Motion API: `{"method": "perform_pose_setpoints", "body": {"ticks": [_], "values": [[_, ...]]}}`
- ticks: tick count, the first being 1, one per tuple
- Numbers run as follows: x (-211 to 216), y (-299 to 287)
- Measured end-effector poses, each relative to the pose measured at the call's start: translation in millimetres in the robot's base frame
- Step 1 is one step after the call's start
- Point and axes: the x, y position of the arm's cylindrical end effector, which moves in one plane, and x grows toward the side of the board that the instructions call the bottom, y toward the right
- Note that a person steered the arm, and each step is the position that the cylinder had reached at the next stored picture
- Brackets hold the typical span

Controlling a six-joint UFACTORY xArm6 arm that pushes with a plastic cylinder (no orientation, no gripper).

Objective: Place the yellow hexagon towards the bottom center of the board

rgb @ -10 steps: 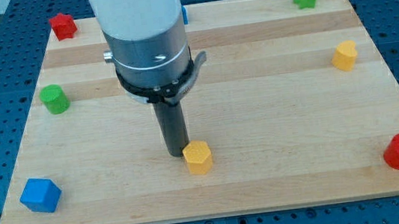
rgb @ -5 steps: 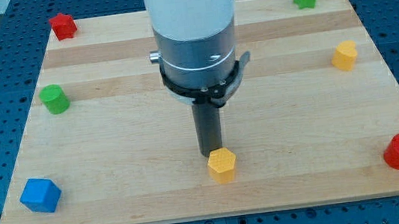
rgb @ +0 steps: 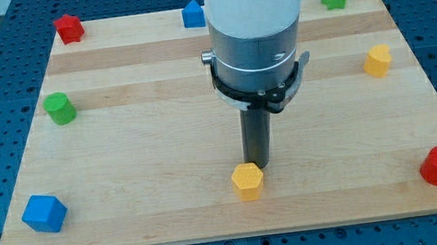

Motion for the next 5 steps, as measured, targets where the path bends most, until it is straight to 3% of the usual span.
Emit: {"method": "perform_pose_setpoints", "body": {"ticks": [2, 3, 4, 5], "values": [[25.7, -0.4], [18.9, 0.3], [-24.4, 19.1], [-37.3, 51.5]]}}
